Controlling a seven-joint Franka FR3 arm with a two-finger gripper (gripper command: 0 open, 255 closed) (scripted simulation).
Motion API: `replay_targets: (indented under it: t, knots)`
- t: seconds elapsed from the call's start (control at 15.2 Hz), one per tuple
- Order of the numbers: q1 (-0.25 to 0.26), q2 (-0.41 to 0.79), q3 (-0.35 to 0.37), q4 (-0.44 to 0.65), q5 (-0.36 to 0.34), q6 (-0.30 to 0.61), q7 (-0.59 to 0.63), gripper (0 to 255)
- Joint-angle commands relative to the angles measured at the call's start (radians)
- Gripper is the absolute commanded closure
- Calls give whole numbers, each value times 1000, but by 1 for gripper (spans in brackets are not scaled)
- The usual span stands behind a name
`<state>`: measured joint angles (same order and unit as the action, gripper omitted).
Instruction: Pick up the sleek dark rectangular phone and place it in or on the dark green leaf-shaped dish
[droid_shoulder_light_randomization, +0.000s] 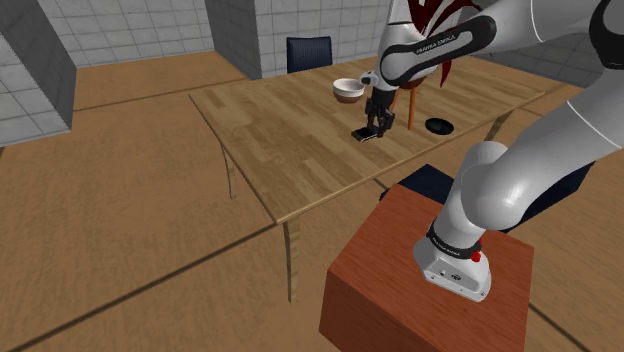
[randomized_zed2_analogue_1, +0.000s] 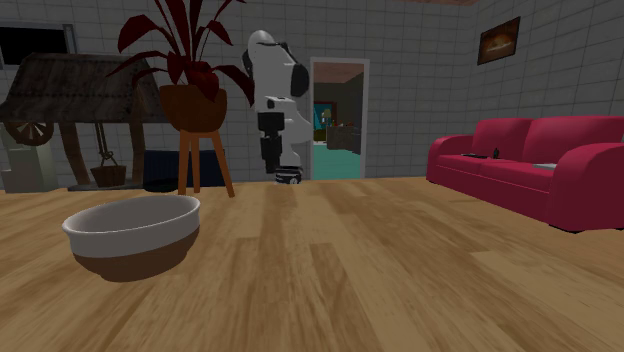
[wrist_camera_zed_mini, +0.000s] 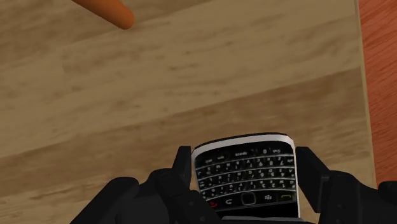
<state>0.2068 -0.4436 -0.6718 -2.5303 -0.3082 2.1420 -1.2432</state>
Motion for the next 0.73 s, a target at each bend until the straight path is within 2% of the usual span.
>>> replay_targets:
  t: [0.0,0.66]
  knots:
    - [-2,-17,12,19,1,-36,4,255]
    - [-6,-70,55,106,9,-176,12,255]
